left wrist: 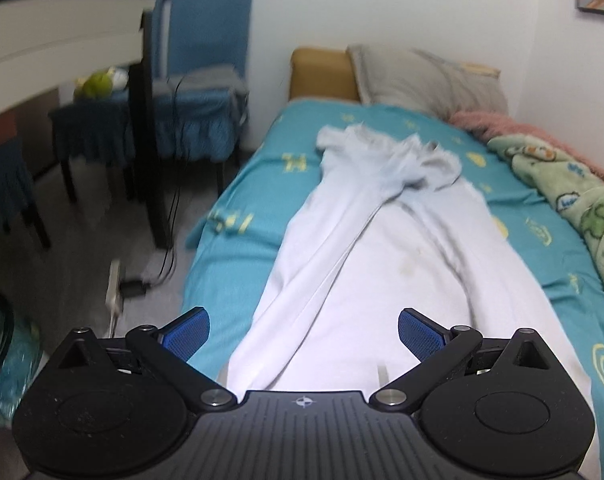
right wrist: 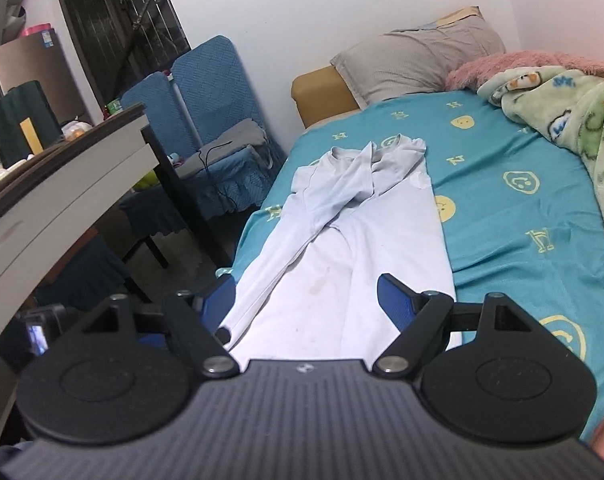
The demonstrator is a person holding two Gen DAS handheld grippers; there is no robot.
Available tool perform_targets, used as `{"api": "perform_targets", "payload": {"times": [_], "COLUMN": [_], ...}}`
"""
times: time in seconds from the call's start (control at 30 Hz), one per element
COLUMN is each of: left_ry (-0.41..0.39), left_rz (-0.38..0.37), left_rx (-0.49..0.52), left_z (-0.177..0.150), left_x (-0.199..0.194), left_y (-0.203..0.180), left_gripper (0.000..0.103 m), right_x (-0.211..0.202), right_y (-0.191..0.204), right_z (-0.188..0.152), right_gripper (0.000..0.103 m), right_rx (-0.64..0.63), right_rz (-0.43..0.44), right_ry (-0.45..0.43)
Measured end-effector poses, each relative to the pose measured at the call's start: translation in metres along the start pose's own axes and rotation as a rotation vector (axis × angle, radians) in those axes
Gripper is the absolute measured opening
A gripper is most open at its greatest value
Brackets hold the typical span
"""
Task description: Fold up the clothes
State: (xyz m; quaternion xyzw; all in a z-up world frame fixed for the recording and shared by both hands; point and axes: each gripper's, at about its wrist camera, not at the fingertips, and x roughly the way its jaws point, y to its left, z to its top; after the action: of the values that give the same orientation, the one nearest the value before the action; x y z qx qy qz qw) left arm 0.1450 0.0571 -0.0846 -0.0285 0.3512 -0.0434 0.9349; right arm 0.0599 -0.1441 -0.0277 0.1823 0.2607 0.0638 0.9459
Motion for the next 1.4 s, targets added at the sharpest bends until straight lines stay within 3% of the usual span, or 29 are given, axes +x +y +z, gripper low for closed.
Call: {"api": "perform_targets", "payload": {"times": [0.27, 0.53, 0.67, 0.83, 0.9, 0.93, 1.0, 1.03, 1.2, 1.4], "left_ry": [0.207, 0.435, 0.542, 0.608, 0.628, 0.633, 0.607, 0.579, 0.392, 0.200], "left_rz": [-0.055, -0.026, -0.019, -0.129, -0.161, -0.171, -0.174, -0.172, -0.135, -0.133], "left_rx": [-0.135, -0.119, -0.109, -0.125, -0.114, -0.083, 0.009, 0.059, 0.303, 0.400], "left_z": [0.010, 0.013, 0.014, 0.008, 0.006, 0.006, 0.009, 0.012, 0.024, 0.023], "left_x": [0.008, 0.022, 0.028, 0.032, 0.033, 0.032, 0.024, 0.016, -0.042, -0.107], "left_y": [0.040, 0.089, 0.113, 0.131, 0.129, 0.123, 0.107, 0.096, 0.045, -0.004], "left_gripper": [0.096, 0.089, 0.077, 0.065, 0.044, 0.039, 0.014, 0.010, 0.002, 0.002], "right_x": [-0.005, 0.009, 0.020, 0.027, 0.030, 0.031, 0.033, 0.033, 0.033, 0.030], "right_y": [-0.027, -0.059, -0.063, -0.063, -0.063, -0.063, -0.064, -0.064, -0.068, -0.077], "right_z": [0.002, 0.003, 0.003, 0.001, 0.001, 0.001, 0.001, 0.000, -0.003, -0.002], "right_gripper": [0.079, 0.080, 0.080, 0.080, 0.080, 0.080, 0.080, 0.080, 0.080, 0.080], "right_rx": [0.103, 0.281, 0.316, 0.333, 0.343, 0.348, 0.355, 0.356, 0.383, 0.446], "right_rz": [-0.002, 0.022, 0.021, 0.031, 0.036, 0.038, 0.036, 0.034, 0.019, 0.032], "right_ry": [0.002, 0.054, 0.083, 0.109, 0.117, 0.121, 0.128, 0.131, 0.152, 0.145]}}
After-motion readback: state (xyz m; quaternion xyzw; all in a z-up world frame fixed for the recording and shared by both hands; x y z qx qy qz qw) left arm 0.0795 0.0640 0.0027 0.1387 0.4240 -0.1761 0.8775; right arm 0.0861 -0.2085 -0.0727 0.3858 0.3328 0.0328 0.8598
